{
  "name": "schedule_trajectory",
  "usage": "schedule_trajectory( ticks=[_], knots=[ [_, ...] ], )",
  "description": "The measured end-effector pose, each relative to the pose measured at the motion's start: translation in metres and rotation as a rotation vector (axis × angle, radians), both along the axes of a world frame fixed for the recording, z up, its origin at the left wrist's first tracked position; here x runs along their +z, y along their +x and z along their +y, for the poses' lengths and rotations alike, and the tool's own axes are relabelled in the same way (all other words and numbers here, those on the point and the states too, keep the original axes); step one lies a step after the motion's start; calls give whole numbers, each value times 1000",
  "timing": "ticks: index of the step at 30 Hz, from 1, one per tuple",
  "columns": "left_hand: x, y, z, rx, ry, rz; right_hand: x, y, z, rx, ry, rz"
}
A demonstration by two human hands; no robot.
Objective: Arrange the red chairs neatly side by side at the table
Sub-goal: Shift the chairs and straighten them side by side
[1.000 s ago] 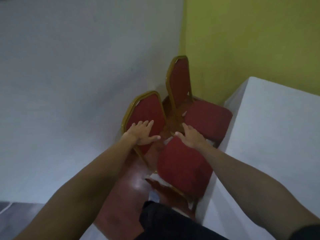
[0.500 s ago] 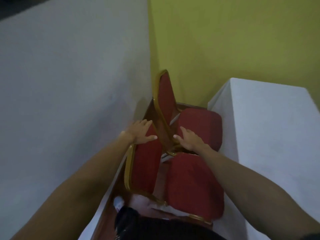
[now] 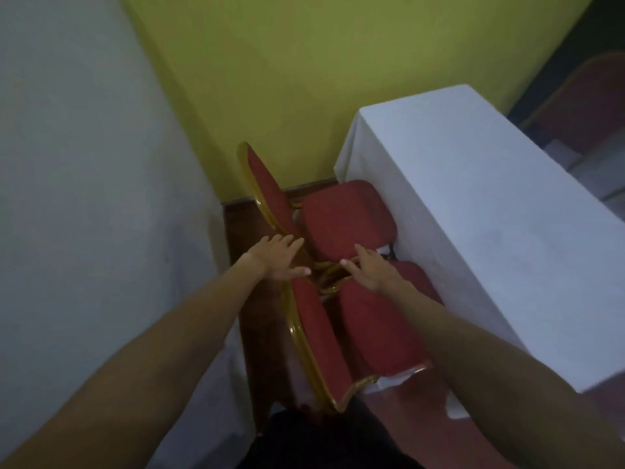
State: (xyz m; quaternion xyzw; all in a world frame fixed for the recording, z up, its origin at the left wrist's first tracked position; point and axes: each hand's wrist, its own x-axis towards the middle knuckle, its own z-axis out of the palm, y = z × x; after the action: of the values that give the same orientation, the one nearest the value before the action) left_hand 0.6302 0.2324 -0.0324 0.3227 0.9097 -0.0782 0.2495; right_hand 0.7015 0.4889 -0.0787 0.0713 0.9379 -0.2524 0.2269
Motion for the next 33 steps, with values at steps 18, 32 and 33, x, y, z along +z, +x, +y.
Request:
schedule_trajectory(
  ticks=[18,32,33],
  knots=[
    [-31,-118,18,-360,-157,-31,-29,-54,-6,-281,-85,23],
    [-33,-216,60,-514,-137,-53,-34,-105,20,-457,-84,-53],
    [-34,-226,62,-520,-135,-62,-33,-112,18,-467,-93,-54]
  ],
)
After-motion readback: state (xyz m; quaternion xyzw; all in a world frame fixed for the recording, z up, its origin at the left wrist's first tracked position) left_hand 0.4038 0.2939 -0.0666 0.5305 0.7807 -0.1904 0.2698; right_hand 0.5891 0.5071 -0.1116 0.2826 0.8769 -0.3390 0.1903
